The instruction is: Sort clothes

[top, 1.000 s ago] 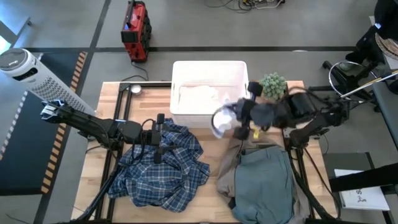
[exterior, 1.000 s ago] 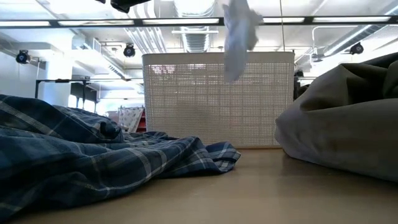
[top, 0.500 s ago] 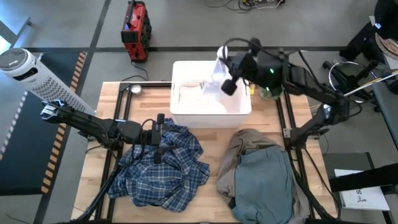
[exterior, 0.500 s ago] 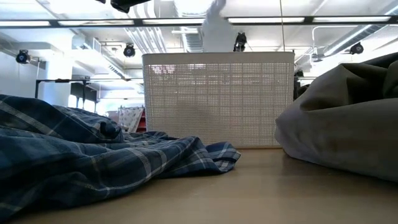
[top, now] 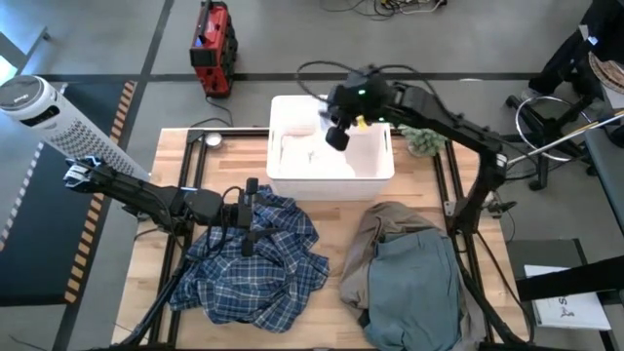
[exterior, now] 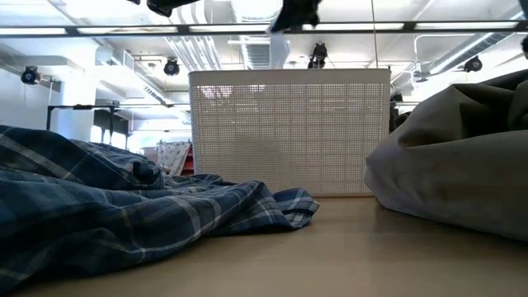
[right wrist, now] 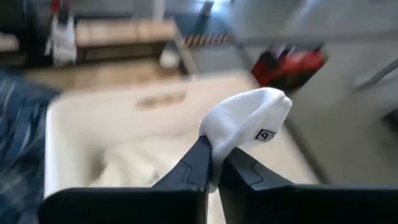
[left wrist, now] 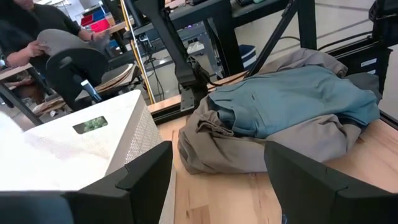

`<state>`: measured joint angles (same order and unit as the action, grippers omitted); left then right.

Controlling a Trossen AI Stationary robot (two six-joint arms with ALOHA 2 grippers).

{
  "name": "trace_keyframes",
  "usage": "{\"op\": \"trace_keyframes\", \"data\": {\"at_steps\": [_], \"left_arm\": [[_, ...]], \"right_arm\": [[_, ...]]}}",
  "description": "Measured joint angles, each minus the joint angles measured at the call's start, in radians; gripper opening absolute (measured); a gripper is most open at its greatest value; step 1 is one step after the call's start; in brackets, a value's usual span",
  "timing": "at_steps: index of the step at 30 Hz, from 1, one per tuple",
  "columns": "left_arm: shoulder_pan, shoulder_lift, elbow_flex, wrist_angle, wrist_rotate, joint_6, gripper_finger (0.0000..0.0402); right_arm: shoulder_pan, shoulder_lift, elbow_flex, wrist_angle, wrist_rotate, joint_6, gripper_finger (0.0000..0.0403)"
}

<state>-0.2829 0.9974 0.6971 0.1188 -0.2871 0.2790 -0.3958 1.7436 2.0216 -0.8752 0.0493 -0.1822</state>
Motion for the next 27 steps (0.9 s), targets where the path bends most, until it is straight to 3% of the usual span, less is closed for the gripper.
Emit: {"op": "trace_keyframes", "data": {"at_steps": [10,14,18,24,27], "left_arm": [[0.000,-0.001,0.000,-0.010,-0.002,0.000,0.0243],[0.000,-0.007,0.000,-0.010,-0.016,-0.002,0.0243],[0.000,-0.015,0.000,-0.014,-0.019,-0.002,0.0243],[0.000,-0.032,0.001,-0.040,-0.020,-0.008,0.0243],[0.000,-0.041,0.001,-0.053,-0.020,-0.011,0.0243]], "right_arm": [[-0.033,0.170,0.000,-0.188,-0.013,-0.069,0.0142],[-0.071,0.224,0.000,-0.215,-0.114,-0.176,0.0161],[-0.120,0.278,0.000,-0.212,-0.154,-0.217,0.0126],[-0.184,0.353,0.000,-0.212,-0.156,-0.270,0.0013],[-0.202,0.392,0.000,-0.212,-0.159,-0.285,0.0013]]}}
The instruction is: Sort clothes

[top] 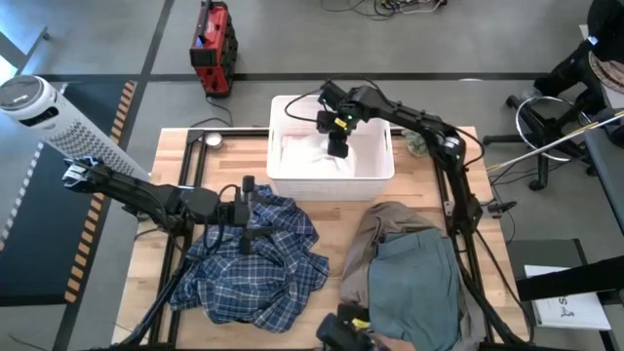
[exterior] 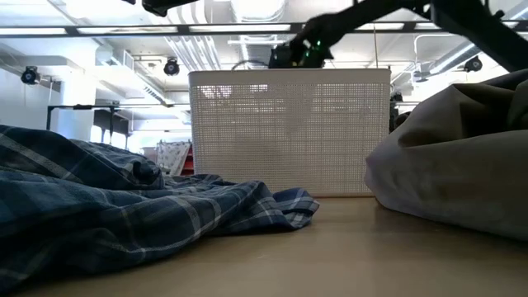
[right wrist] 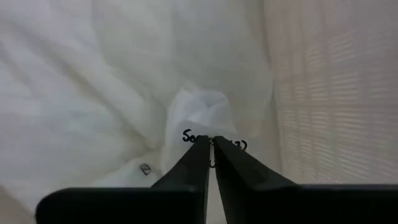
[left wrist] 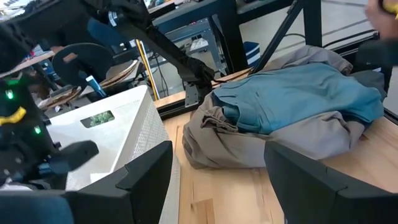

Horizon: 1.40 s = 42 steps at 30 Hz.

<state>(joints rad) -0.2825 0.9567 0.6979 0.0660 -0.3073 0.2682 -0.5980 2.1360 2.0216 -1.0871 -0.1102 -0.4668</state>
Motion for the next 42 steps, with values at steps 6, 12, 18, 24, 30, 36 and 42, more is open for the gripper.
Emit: {"op": "trace_keyframes", "data": {"at_steps": [6,12,18,24,30,36,42], "left_arm": [[0.000,-0.011,0.000,-0.010,0.000,-0.001,0.0242],[0.000,-0.013,0.000,-0.032,0.000,-0.001,0.0242],[0.000,-0.010,0.000,-0.040,0.000,-0.001,0.0242],[0.000,-0.010,0.000,-0.049,0.001,-0.001,0.0242],[0.000,-0.010,0.000,-0.048,0.001,-0.001,0.0242],[0.000,-0.010,0.000,-0.032,0.002,-0.001,0.0242],[0.000,-0.009,0.000,-0.028,0.002,-0.008,0.0242]], "right_arm": [[-0.023,0.085,0.000,-0.004,-0.003,-0.046,0.0002],[-0.040,0.156,0.001,-0.010,-0.069,-0.052,0.0001],[-0.044,0.198,0.003,-0.008,-0.073,-0.069,0.0000],[-0.043,0.204,0.002,-0.007,-0.075,-0.051,0.0000],[-0.031,0.092,0.017,-0.046,-0.025,-0.010,0.0000],[-0.004,-0.099,0.031,-0.062,0.022,0.026,0.0000],[0.031,-0.302,0.033,-0.065,0.028,0.090,0.0000]]}}
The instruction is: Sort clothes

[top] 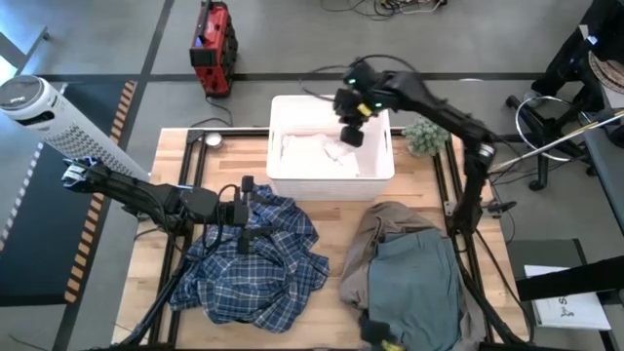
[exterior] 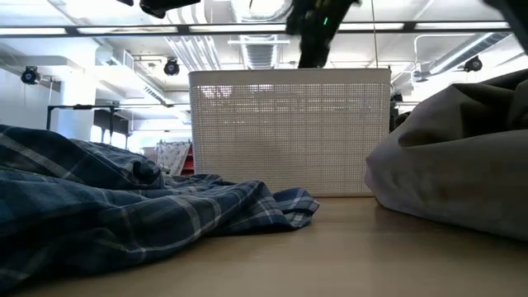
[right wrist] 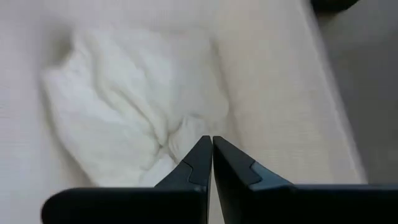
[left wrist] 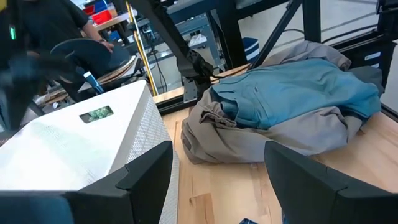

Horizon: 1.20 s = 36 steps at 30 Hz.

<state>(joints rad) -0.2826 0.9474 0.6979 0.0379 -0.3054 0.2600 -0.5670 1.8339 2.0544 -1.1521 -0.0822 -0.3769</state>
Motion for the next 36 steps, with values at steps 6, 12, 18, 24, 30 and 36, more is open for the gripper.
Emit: {"op": "trace_keyframes", "data": {"at_steps": [6,12,18,24,30,36], "left_arm": [[0.000,0.002,0.000,0.010,0.000,-0.008,0.0242],[0.001,0.002,0.000,0.012,0.000,-0.008,0.0242],[0.001,0.002,0.000,0.014,0.000,-0.011,0.0242],[0.001,0.002,0.000,0.013,0.000,-0.016,0.0242],[0.001,0.002,0.000,0.008,0.000,-0.023,0.0242],[0.001,0.002,0.000,0.003,0.000,-0.035,0.0242]], "right_arm": [[0.087,-0.151,0.000,-0.145,-0.004,0.092,0.0038],[0.283,-0.225,-0.002,-0.293,0.004,0.250,0.0108],[0.557,-0.254,-0.010,-0.381,0.046,0.429,0.0162],[0.817,-0.247,-0.084,-0.409,0.129,0.627,0.0180],[1.032,-0.247,-0.287,-0.355,0.167,0.864,0.0181],[1.197,-0.247,-0.528,-0.272,0.199,1.105,0.0181]]}}
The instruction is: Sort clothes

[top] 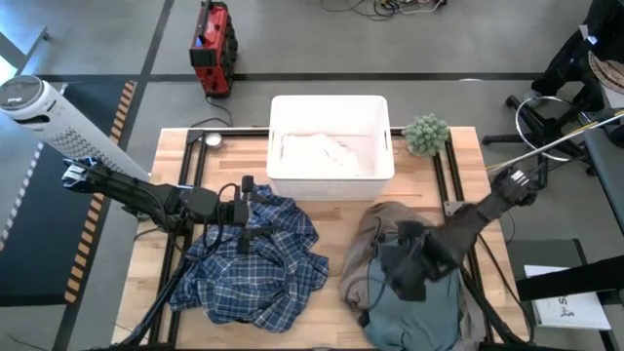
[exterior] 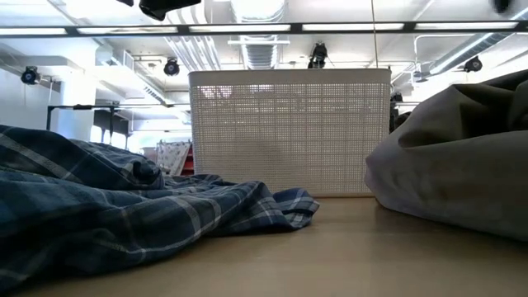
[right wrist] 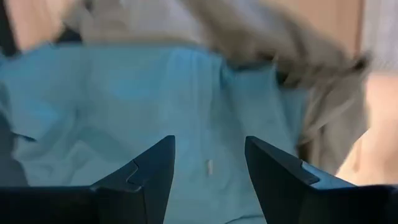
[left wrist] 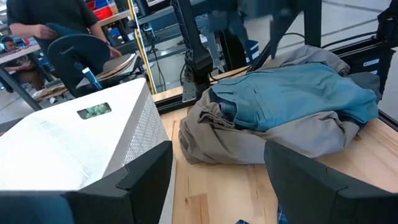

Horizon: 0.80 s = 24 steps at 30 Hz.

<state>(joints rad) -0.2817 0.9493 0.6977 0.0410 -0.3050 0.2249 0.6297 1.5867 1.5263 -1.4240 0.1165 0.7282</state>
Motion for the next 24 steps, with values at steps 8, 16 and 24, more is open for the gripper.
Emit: {"op": "trace_keyframes", "data": {"at_steps": [8,16,24], "left_arm": [[0.000,0.000,0.000,0.000,0.000,0.000,0.0242],[0.000,0.000,0.000,-0.001,0.000,-0.003,0.0242],[0.000,0.000,0.000,0.000,0.000,-0.003,0.0242]], "right_arm": [[0.077,-0.001,-0.280,0.178,-0.048,0.176,0.0181],[0.080,-0.001,-0.444,0.428,-0.146,0.224,0.0210],[0.079,-0.004,-0.532,0.509,-0.140,0.248,0.0262]]}}
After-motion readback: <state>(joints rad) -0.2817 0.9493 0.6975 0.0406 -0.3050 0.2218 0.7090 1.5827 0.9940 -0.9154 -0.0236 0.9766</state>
